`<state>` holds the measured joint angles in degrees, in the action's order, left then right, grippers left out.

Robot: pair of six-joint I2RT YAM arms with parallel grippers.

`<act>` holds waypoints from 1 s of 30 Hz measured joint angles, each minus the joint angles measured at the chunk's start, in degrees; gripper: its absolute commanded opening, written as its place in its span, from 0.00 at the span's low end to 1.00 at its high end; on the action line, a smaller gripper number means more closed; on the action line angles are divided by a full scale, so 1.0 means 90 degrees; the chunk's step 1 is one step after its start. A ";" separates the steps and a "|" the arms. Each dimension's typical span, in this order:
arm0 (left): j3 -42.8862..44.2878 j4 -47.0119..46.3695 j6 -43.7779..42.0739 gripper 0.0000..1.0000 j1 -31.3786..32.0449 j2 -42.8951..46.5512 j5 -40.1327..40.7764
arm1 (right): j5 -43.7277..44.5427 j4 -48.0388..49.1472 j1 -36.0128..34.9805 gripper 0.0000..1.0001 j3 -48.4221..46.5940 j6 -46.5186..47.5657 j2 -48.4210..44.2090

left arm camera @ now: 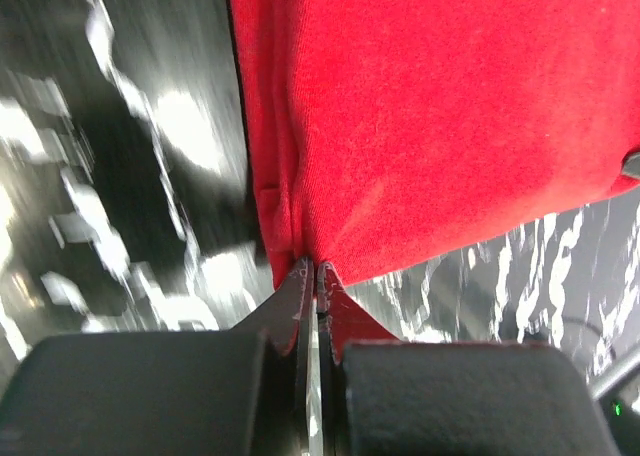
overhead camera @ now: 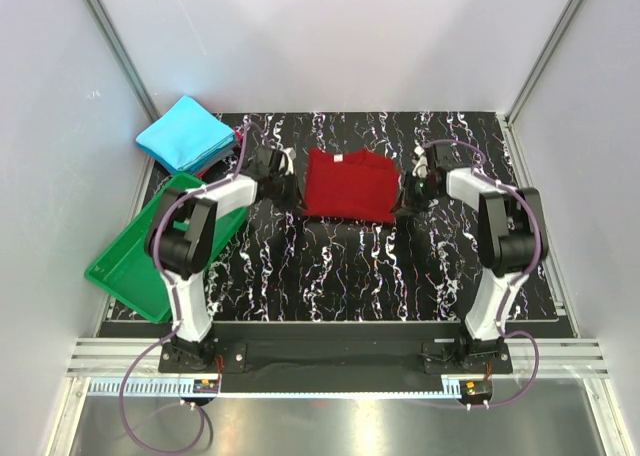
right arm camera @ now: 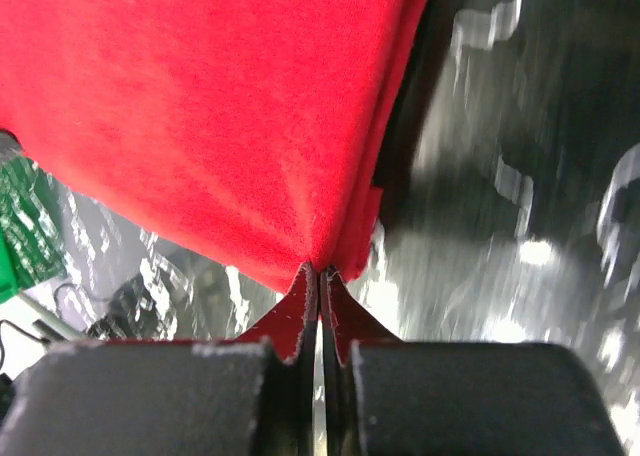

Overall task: Fold and stack the t-shirts
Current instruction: Fold the tshirt

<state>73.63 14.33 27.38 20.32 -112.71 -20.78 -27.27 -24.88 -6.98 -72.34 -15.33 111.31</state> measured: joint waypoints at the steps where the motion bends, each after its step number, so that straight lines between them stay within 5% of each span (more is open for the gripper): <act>1: -0.0231 0.0022 0.0029 0.00 0.0066 0.0219 0.0015 | 0.0032 0.0015 0.0000 0.00 0.0248 -0.0080 -0.0250; 7: -0.1358 0.0155 0.0236 0.01 0.0537 0.1498 0.0097 | 0.0153 -0.0112 -0.0017 0.05 0.1481 -0.0454 -0.1807; 13: -0.2380 0.0347 0.0534 0.29 0.1022 0.2793 0.0301 | 0.0367 -0.0330 -0.0017 0.51 0.2344 -0.0954 -0.3152; 17: -0.2395 0.0583 0.0500 0.42 0.1047 0.3184 0.0614 | 0.0670 -0.0590 -0.0015 0.55 0.2480 -0.1107 -0.3643; 22: -0.1766 0.0736 0.0024 0.38 0.0775 0.3072 0.0862 | 0.0780 -0.0420 -0.0010 0.48 0.1928 -0.0763 -0.3174; 30: -0.0644 0.0194 -0.1056 0.40 0.0075 0.1664 0.0279 | 0.0165 0.0449 0.0202 0.56 0.1107 -0.0073 -0.1154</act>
<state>67.83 16.08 17.87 20.99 -97.73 -18.26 -25.78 -20.84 -5.17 -62.37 -15.99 100.92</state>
